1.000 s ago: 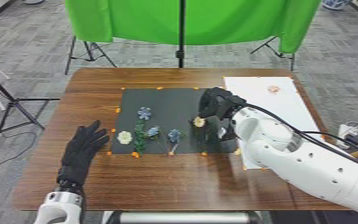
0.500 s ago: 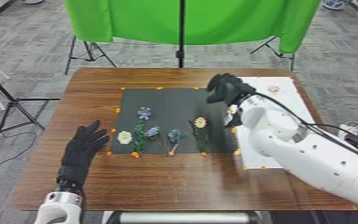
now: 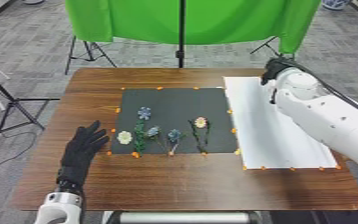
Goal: Arrange flowers
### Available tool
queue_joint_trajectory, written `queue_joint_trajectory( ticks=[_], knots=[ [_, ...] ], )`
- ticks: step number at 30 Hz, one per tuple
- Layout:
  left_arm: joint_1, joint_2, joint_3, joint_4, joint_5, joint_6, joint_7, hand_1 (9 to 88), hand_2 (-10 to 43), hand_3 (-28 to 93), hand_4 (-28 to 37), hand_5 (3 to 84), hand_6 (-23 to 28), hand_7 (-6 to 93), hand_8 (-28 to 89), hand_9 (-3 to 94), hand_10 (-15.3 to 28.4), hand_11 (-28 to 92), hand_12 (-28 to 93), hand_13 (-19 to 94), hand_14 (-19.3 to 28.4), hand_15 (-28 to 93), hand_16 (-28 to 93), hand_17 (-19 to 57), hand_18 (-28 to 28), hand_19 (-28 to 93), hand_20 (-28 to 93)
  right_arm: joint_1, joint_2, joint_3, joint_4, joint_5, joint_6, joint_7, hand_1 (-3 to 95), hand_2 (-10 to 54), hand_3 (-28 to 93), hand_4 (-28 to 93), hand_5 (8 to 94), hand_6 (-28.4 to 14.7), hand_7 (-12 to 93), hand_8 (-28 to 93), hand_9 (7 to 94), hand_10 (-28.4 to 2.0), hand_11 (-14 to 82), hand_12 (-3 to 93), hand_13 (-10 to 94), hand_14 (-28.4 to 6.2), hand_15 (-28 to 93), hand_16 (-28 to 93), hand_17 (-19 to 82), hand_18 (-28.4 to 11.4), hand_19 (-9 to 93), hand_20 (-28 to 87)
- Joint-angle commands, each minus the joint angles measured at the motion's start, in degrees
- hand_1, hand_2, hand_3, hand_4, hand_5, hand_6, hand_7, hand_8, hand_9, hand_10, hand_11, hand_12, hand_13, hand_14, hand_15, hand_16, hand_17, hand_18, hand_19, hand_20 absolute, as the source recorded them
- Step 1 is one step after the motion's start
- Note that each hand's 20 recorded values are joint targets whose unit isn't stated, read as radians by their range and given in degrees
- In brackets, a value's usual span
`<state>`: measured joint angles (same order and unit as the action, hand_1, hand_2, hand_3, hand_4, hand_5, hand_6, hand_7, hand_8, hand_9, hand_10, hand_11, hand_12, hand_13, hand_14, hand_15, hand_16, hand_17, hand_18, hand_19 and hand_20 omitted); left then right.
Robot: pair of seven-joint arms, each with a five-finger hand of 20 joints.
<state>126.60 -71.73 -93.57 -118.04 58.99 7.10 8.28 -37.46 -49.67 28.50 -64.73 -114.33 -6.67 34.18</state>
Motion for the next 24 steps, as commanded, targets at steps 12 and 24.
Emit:
queue_joint_trajectory(
  ticks=[12, 24],
  knots=[
    [-0.2, -0.04, 0.30, 0.80, 0.32, -0.57, -0.69, 20.0, 11.6, 57, -28.3, 36.3, 7.6, 3.1, -4, 36.9, 14.8, 15, 12, 27, 19.8, 23, -1, -0.6, 14.9, 13, 16, -8.8, -0.6, 0.7, 5.6, 0.5, 11.2, -0.8, 47.5, -9.5, 68, -23, 59.1, 5.6, 20, -14, 72.6, -12.0, 13.9, 15.5, 89, -2.2, 62, 28, 63, -12.5, 93, 57],
    [-1.5, 1.02, 0.38, 1.49, 0.10, -1.46, -0.44, 20.0, 11.4, 57, -28.3, 36.4, 7.6, 3.0, -4, 36.8, 14.8, 15, 12, 27, 19.8, 23, -1, -0.6, 14.8, 13, 16, -24.7, 11.8, 14.0, -24.0, -2.0, 23.6, -2.2, 62.7, -9.5, 58, -22, 81.1, 1.6, 23, 5, 92.5, -8.1, 6.5, 34.6, 94, -0.2, 63, 30, 69, -11.4, 93, 62]
  ],
)
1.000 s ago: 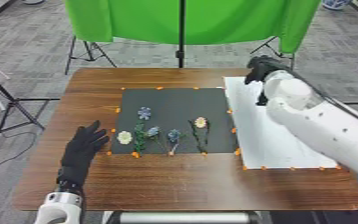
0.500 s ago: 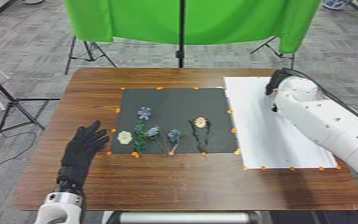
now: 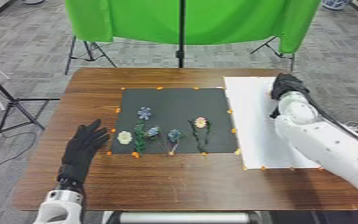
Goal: Arrange flowers
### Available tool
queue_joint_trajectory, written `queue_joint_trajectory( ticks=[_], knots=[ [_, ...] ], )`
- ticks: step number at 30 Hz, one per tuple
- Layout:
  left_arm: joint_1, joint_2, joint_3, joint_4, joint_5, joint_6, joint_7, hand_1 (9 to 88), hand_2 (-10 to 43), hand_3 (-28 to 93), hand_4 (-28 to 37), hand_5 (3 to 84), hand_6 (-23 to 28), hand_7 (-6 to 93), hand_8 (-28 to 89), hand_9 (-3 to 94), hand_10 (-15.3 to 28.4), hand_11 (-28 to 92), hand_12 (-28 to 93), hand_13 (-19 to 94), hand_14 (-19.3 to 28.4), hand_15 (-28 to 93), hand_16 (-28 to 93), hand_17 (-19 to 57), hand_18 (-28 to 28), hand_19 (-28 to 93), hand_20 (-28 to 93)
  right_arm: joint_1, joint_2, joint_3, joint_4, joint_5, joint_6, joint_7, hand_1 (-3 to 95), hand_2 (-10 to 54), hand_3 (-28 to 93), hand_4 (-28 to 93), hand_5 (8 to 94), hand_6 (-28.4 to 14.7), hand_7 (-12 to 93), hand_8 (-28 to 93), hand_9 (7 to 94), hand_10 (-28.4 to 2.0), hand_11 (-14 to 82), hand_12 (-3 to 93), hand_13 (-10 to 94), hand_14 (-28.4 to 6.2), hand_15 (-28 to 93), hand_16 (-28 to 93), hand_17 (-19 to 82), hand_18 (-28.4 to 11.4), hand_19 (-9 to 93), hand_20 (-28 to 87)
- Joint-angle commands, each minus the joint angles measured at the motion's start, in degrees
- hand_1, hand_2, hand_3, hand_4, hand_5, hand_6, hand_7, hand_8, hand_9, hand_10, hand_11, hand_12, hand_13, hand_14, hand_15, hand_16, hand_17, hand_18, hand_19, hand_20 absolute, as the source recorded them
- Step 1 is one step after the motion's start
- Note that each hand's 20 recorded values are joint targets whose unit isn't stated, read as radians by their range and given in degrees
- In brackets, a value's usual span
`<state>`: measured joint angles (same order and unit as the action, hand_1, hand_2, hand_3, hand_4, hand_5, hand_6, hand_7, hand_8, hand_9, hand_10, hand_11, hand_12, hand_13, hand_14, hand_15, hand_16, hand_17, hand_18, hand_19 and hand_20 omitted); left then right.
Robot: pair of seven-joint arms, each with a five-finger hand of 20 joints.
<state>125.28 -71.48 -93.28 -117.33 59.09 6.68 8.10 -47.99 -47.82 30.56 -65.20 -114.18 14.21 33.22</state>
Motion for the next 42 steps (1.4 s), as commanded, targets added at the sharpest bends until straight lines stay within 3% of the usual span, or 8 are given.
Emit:
queue_joint_trajectory(
  ticks=[1, 5, 9, 17, 24, 31, 36, 42],
  knots=[
    [-0.3, 0.85, 0.17, 0.92, 0.03, -1.12, -0.27, 19.9, 11.4, 57, -28.3, 36.4, 7.6, 3.1, -4, 36.8, 14.8, 15, 12, 27, 19.8, 23, -1, -0.5, 14.8, 13, 16, -16.6, 11.1, 13.9, -27.2, -2.4, 2.3, -1.4, 62.7, -9.5, 58, -22, 81.2, 1.6, 23, 5, 92.5, -8.1, 6.5, 34.7, 94, -0.2, 63, 30, 69, -11.4, 93, 62],
    [-0.5, 0.66, 0.19, 0.95, 0.30, -1.34, -0.30, 20.0, 11.3, 57, -28.3, 36.4, 7.5, 3.2, -4, 36.8, 14.8, 15, 12, 27, 19.8, 23, -1, -0.5, 14.8, 13, 16, -25.2, 13.2, 19.2, -37.5, -1.7, 0.1, -3.9, 62.6, -9.5, 58, -22, 81.4, 1.6, 23, 6, 92.5, -8.1, 6.5, 35.1, 94, -0.2, 63, 30, 69, -11.3, 93, 63],
    [-0.5, 0.53, 0.15, 0.94, 0.25, -1.40, -0.40, 19.9, 11.2, 58, -28.3, 36.4, 7.5, 3.2, -4, 36.9, 14.8, 15, 12, 27, 19.8, 23, -1, -0.5, 14.8, 13, 16, -28.9, 12.2, 18.9, -41.7, -1.5, -2.5, -5.6, 62.5, -9.5, 58, -22, 81.4, 1.6, 23, 6, 92.5, -8.1, 6.4, 35.3, 94, -0.1, 63, 31, 68, -11.1, 93, 63],
    [-0.7, 0.37, 0.23, 0.95, 0.56, -1.67, -0.31, 20.1, 11.1, 58, -28.3, 36.4, 7.6, 3.2, -4, 36.8, 14.7, 15, 12, 27, 19.8, 23, -1, -0.6, 14.8, 13, 16, -25.2, 8.9, 10.8, -41.8, -0.7, -5.1, -7.9, 62.0, -9.5, 58, -21, 80.7, 1.7, 22, 6, 91.9, -8.0, 6.2, 35.6, 93, -0.3, 64, 32, 68, -11.0, 93, 64],
    [-0.6, 0.27, 0.26, 0.88, 0.66, -1.58, -0.67, 20.3, 11.1, 57, -28.3, 36.4, 7.6, 3.2, -4, 36.8, 14.7, 15, 12, 27, 19.8, 23, -1, -0.6, 14.9, 13, 16, -26.1, 8.1, 11.1, -41.6, -0.3, -5.6, -7.5, 61.5, -9.5, 58, -21, 79.8, 2.0, 23, 6, 91.4, -8.3, 6.2, 35.8, 92, -0.6, 64, 32, 68, -11.1, 93, 64],
    [-0.1, -0.10, 0.09, 0.74, 0.72, -1.44, -0.79, 20.0, 11.0, 58, -28.3, 36.5, 7.5, 3.3, -4, 36.8, 14.8, 15, 12, 27, 19.8, 23, -1, -0.6, 14.9, 13, 16, -29.2, 8.5, 15.0, -43.1, 0.8, -8.1, -7.6, 56.1, -9.5, 58, -19, 71.4, 0.5, 22, 5, 82.1, -10.8, 11.0, 30.3, 91, -0.8, 64, 32, 66, -11.2, 93, 64],
    [0.2, -0.22, -0.04, 0.62, 0.84, -1.53, -0.78, 19.9, 10.9, 58, -28.3, 36.5, 7.5, 3.2, -4, 36.8, 14.7, 15, 12, 27, 19.7, 23, -1, -0.6, 14.9, 13, 16, -30.5, 8.9, 17.3, -44.1, 2.1, -11.3, -7.7, 44.5, -9.5, 69, -21, 64.1, 1.2, 20, -10, 73.4, -12.8, 18.5, 19.7, 89, -1.6, 64, 31, 64, -11.8, 93, 63],
    [0.3, -0.35, -0.11, 0.59, 0.91, -1.59, -0.94, 19.9, 10.8, 58, -28.3, 36.4, 7.6, 3.1, -4, 36.8, 14.8, 15, 12, 27, 19.8, 23, -1, -0.6, 14.9, 13, 16, -33.2, 9.2, 21.3, -46.5, 2.2, -16.3, -7.7, 33.5, -9.5, 66, -18, 55.4, -0.9, 14, -9, 69.3, -15.2, 15.7, 19.3, 88, -2.7, 61, 31, 63, -12.6, 93, 60]
  ],
)
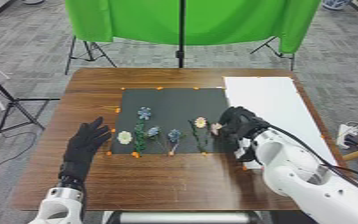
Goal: Arrange flowers
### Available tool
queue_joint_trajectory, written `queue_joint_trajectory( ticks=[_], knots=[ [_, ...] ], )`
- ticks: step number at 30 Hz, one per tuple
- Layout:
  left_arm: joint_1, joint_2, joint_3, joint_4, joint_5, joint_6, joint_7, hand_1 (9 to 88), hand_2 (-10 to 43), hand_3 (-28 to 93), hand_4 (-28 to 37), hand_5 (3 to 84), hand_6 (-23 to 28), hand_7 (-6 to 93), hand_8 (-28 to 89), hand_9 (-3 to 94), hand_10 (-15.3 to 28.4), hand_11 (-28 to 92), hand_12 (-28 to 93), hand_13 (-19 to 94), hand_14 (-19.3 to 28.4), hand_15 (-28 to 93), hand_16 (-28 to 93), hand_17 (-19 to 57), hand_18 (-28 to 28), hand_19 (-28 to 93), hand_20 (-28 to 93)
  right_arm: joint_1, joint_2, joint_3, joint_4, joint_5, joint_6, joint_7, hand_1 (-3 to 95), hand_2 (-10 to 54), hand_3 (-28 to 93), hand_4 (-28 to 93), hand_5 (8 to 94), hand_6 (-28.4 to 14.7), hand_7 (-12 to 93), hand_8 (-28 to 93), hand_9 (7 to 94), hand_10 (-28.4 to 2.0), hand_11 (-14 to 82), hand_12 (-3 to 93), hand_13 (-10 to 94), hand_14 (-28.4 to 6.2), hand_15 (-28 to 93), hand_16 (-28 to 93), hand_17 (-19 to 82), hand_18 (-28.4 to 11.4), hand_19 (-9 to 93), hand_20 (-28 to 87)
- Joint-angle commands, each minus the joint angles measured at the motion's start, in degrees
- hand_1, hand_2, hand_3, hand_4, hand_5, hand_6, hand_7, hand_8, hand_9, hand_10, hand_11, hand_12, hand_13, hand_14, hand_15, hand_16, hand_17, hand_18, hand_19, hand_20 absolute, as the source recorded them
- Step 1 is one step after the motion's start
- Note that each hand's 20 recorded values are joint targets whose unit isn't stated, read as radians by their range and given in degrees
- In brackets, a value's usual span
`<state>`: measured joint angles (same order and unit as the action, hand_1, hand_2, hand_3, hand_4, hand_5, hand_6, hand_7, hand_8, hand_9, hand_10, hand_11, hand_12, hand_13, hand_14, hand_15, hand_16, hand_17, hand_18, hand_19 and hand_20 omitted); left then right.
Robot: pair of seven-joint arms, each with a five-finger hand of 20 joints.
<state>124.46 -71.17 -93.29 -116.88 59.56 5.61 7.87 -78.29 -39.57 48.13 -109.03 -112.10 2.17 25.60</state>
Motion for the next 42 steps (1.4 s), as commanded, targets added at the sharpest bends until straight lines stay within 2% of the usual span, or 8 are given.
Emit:
queue_joint_trajectory(
  ticks=[1, 5, 8, 12, 18, 24, 30, 42],
  knots=[
    [1.2, -0.66, -0.09, 0.12, 0.45, -0.62, -0.63, 19.9, 10.8, 58, -28.3, 36.5, 7.6, 3.1, -4, 36.8, 14.7, 15, 12, 27, 19.8, 23, -1, -0.6, 14.9, 13, 16, -4.2, 0.9, 5.2, -3.2, -0.1, -4.0, -0.2, 30.7, -9.5, 65, -17, 54.3, -1.2, 13, -8, 68.7, -15.8, 14.9, 19.3, 88, -3.3, 61, 31, 62, -13.1, 93, 59],
    [1.3, -0.76, -0.07, 0.10, 0.60, -1.00, -0.22, 19.6, 10.4, 58, -28.3, 36.4, 7.5, 3.1, -4, 36.8, 14.7, 15, 12, 27, 19.7, 23, -1, -0.6, 14.8, 13, 16, -12.8, -1.4, 15.4, -5.4, 7.7, 2.5, -3.4, 20.1, -7.7, 63, -12, 52.9, -3.0, 9, -7, 65.2, -17.8, 12.4, 19.4, 82, -8.2, 54, 30, 54, -16.9, 91, 49],
    [1.6, -0.79, -0.14, -0.08, 0.90, -0.79, 0.45, 19.8, 10.4, 58, -28.3, 36.4, 7.5, 3.0, -4, 36.8, 14.7, 15, 12, 27, 19.7, 23, -1, -0.5, 14.9, 13, 16, -20.8, -5.8, 25.2, -6.6, 22.3, 7.7, -12.4, 16.1, -3.5, 65, -13, 52.2, -4.1, 9, -7, 58.0, -19.4, 9.4, 18.3, 61, -17.9, 36, 24, 30, -22.5, 67, 41],
    [1.6, -0.91, -0.16, 0.02, 2.12, -1.26, 2.22, 19.6, 9.7, 59, -28.3, 36.5, 7.5, 3.2, -4, 36.8, 14.7, 15, 12, 27, 19.7, 23, -1, -0.6, 14.9, 13, 16, -29.4, -13.2, 32.6, -7.2, 43.9, 12.6, -30.5, 14.7, -2.0, 71, -15, 49.3, -2.6, 11, -8, 50.9, -17.5, 6.4, 16.7, 43, -17.3, 13, 24, 18, -17.3, 29, 31],
    [1.7, -1.33, -0.42, -0.61, 5.98, -1.14, 5.60, 19.8, 8.6, 60, -28.3, 37.2, 7.3, 3.8, -4, 37.2, 14.4, 15, 12, 27, 19.6, 23, -1, -0.4, 14.9, 13, 16, -37.0, -22.8, 35.0, -9.3, 55.3, 11.9, -43.6, 9.1, 0.1, 76, -16, 39.7, 0.2, 10, -8, 42.3, -14.9, 4.4, 14.2, 32, -13.2, 8, 17, 16, -14.6, 10, 26],
    [1.8, -2.14, -0.56, -1.04, 8.11, -1.17, 8.30, 19.8, 7.0, 62, -28.3, 38.3, 7.0, 4.6, -4, 38.1, 14.4, 15, 12, 28, 19.0, 23, -1, 0.5, 14.6, 12, 16, -42.0, -25.5, 35.7, -10.9, 54.2, 4.5, -46.1, 0.6, -1.4, 80, -18, 23.9, 2.7, 8, -9, 29.3, -10.3, 0.5, 10.2, 18, -7.5, -1, 10, 5, -9.5, 3, 21],
    [0.3, -2.95, 1.35, -0.76, 9.34, 0.38, 11.15, 19.8, 6.4, 63, -28.3, 39.7, 6.8, 5.7, -4, 38.6, 14.2, 15, 12, 28, 18.5, 22, -1, 0.9, 14.4, 11, 16, -41.7, -25.9, 35.4, -9.6, 49.7, 4.5, -46.5, 0.0, -1.6, 81, -19, 26.5, 2.6, 9, -9, 32.0, -10.5, 1.9, 9.7, 19, -7.5, -1, 9, 8, -10.3, 3, 20],
    [-0.8, -2.54, 1.52, -0.15, 10.26, -0.13, 11.77, 20.4, 5.8, 64, -28.3, 40.9, 6.7, 6.7, -5, 39.4, 14.3, 16, 11, 28, 18.0, 22, -1, 1.3, 14.1, 10, 16, -42.6, -25.7, 37.5, -9.5, 42.9, 5.8, -43.7, 0.8, 0.8, 79, -19, 31.2, 1.4, 9, -9, 36.1, -12.0, 3.3, 10.4, 22, -10.1, 4, 9, 10, -12.2, 5, 21]
  ],
)
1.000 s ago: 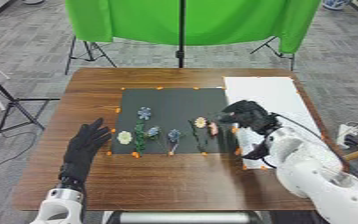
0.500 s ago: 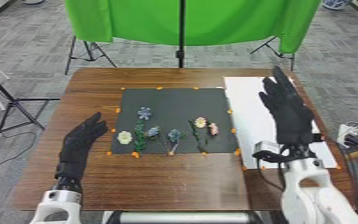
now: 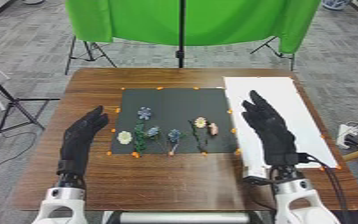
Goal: Arrange flowers
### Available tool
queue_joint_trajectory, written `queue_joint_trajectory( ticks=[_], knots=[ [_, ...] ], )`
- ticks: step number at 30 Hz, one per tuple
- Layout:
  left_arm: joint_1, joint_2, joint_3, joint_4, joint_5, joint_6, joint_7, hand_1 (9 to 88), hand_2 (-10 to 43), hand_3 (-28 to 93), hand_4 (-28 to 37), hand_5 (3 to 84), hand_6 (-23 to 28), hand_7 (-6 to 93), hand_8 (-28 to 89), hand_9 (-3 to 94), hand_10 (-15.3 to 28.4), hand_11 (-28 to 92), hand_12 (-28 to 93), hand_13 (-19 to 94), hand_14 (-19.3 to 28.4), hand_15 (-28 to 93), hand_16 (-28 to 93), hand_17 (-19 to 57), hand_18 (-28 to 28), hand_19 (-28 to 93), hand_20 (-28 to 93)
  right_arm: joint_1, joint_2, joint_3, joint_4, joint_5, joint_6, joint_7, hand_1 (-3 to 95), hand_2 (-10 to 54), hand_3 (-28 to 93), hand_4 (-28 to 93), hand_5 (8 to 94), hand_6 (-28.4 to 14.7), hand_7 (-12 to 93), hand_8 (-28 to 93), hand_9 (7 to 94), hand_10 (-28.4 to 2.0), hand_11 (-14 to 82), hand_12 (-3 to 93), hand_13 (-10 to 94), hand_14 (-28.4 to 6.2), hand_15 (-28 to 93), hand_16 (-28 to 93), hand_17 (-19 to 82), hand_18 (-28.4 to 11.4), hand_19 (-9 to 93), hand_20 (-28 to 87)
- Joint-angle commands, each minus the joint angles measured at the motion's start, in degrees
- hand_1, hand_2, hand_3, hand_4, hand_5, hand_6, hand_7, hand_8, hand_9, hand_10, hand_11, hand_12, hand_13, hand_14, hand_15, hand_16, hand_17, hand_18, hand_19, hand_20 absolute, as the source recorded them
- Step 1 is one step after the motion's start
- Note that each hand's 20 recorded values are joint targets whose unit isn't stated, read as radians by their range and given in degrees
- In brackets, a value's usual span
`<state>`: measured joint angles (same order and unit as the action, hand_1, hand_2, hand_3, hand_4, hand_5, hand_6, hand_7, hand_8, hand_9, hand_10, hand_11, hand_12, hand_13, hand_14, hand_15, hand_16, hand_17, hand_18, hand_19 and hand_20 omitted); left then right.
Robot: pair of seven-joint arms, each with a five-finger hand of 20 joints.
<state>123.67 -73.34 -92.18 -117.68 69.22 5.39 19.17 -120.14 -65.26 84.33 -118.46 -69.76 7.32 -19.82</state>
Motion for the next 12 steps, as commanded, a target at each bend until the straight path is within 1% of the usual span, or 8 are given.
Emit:
queue_joint_trajectory(
  ticks=[1, 4, 6, 10, 12],
  knots=[
    [0.1, -0.39, 0.41, 0.68, 0.76, 0.19, 0.49, 20.4, 5.7, 64, -28.3, 41.0, 6.6, 6.7, -5, 39.4, 14.2, 16, 11, 28, 18.0, 22, -1, 1.3, 14.0, 10, 16, -0.7, 0.0, 1.3, 0.0, 0.4, 0.3, 1.8, 0.8, 0.8, 79, -18, 31.4, 1.4, 9, -8, 36.1, -12.1, 3.2, 10.5, 22, -10.4, 4, 9, 10, -12.4, 5, 21],
    [0.5, -0.49, 0.14, 0.53, 0.78, -0.13, -0.24, 20.5, 5.7, 65, -28.3, 40.9, 6.6, 6.8, -5, 39.5, 14.2, 16, 11, 28, 18.1, 22, -1, 1.3, 14.0, 10, 16, -0.5, 0.0, 1.5, 0.0, -1.2, -0.7, 2.4, 1.5, 0.8, 78, -18, 31.6, 1.2, 9, -8, 36.3, -12.2, 3.3, 10.5, 23, -10.9, 5, 9, 11, -12.7, 5, 21],
    [0.7, -0.63, 0.09, 0.48, 0.68, -0.23, -0.44, 20.4, 5.6, 65, -28.3, 40.9, 6.7, 6.6, -5, 39.6, 14.2, 16, 11, 28, 18.1, 22, -1, 1.3, 14.0, 10, 16, -0.4, 0.1, 1.7, 0.0, -1.8, -1.4, 2.7, 2.0, 0.8, 79, -18, 32.0, 1.1, 9, -8, 36.4, -12.4, 3.3, 10.6, 23, -11.2, 5, 9, 11, -12.9, 5, 21],
    [0.8, -0.89, -0.12, 0.35, 1.26, -1.09, -0.76, 20.6, 5.6, 64, -28.3, 40.9, 6.7, 6.5, -5, 39.5, 14.2, 16, 11, 28, 18.2, 22, -1, 1.3, 14.1, 10, 16, -0.7, -0.1, 2.0, -0.3, -1.6, -1.4, 3.0, 2.7, 0.7, 79, -18, 33.2, 0.6, 9, -8, 36.7, -12.7, 3.4, 10.7, 23, -11.5, 5, 9, 11, -13.0, 5, 21],
    [0.9, -1.02, -0.25, 0.26, 1.50, -1.13, -0.67, 20.6, 5.6, 64, -28.3, 40.9, 6.6, 6.5, -5, 39.5, 14.2, 16, 11, 29, 18.4, 22, -1, 1.2, 14.1, 10, 17, -1.0, -0.1, 2.2, -0.4, -1.2, -1.4, 3.2, 2.9, 0.7, 79, -18, 33.6, 0.6, 9, -8, 36.9, -12.6, 3.4, 10.7, 23, -11.6, 5, 9, 11, -13.0, 5, 21]
  ],
)
